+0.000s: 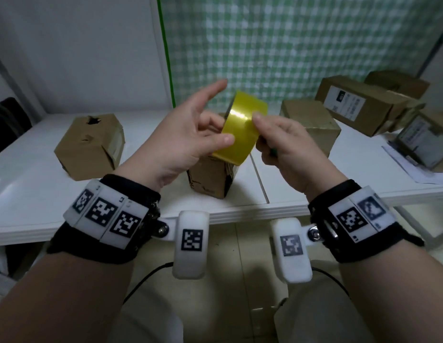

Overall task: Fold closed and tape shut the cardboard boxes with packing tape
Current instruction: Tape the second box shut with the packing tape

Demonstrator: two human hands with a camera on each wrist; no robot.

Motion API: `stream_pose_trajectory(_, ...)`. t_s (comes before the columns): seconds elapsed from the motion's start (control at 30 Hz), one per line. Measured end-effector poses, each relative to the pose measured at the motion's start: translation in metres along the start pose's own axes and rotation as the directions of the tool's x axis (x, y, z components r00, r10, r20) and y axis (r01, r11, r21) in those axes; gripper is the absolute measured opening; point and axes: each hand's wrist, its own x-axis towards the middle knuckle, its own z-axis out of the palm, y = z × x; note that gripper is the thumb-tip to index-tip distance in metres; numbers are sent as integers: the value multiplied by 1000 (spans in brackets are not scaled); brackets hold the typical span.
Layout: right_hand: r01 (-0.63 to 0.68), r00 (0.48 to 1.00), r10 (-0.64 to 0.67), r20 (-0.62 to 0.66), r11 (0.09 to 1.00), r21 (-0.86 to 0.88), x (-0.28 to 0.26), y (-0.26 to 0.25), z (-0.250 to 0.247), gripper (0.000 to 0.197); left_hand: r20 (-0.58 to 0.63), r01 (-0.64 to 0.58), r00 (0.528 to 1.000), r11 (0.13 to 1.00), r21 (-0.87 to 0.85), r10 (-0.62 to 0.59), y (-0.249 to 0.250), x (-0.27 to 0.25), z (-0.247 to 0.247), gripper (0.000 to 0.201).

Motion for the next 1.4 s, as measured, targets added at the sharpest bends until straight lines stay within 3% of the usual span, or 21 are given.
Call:
stream_pose_trajectory(0.13,-170,975,198,-102,958,232,-2,-17,1,35,57,-8,998,995,96,2,10,-8,2,79)
stream_pose_trajectory(0.27,-224,945,282,-162,925,305,-6,-26,5,28,79,-12,997,973,231,-7,15,-13,4,69)
stream_pose_trajectory(0.37,-213,956,259,-136,935,283,-12,-32,10,24,11,37,999,980,195,-40,16,-15,8,50)
stream_pose_trajectory(0.47,-201,975,211,-75,972,125,-20,-33,15,25,-80,119,990,990,78,-112,16,-15,9,27)
stream_pose_trajectory(0.63,-173,985,172,23,984,39,-27,-32,14,24,-93,146,985,989,-19,-147,15,-16,9,34)
stream_pose_trajectory(0.77,-208,976,209,-66,978,25,-26,-35,16,27,-68,99,993,992,83,-94,12,-19,10,29)
stream_pose_trajectory(0.97,-245,950,275,-151,950,192,-22,-37,13,28,-10,25,1000,949,315,-23,6,-21,13,38)
stream_pose_trajectory(1.07,-226,967,241,-81,962,155,-23,-34,12,42,-5,62,998,967,247,-63,9,-19,15,20)
stream_pose_trajectory(1.2,-225,974,226,-10,972,73,-26,-33,12,25,-76,102,993,987,127,-93,12,-15,16,11)
stream_pose_trajectory(1.4,-265,950,280,-141,957,115,-22,-35,11,32,42,-39,999,900,435,23,4,-18,17,23)
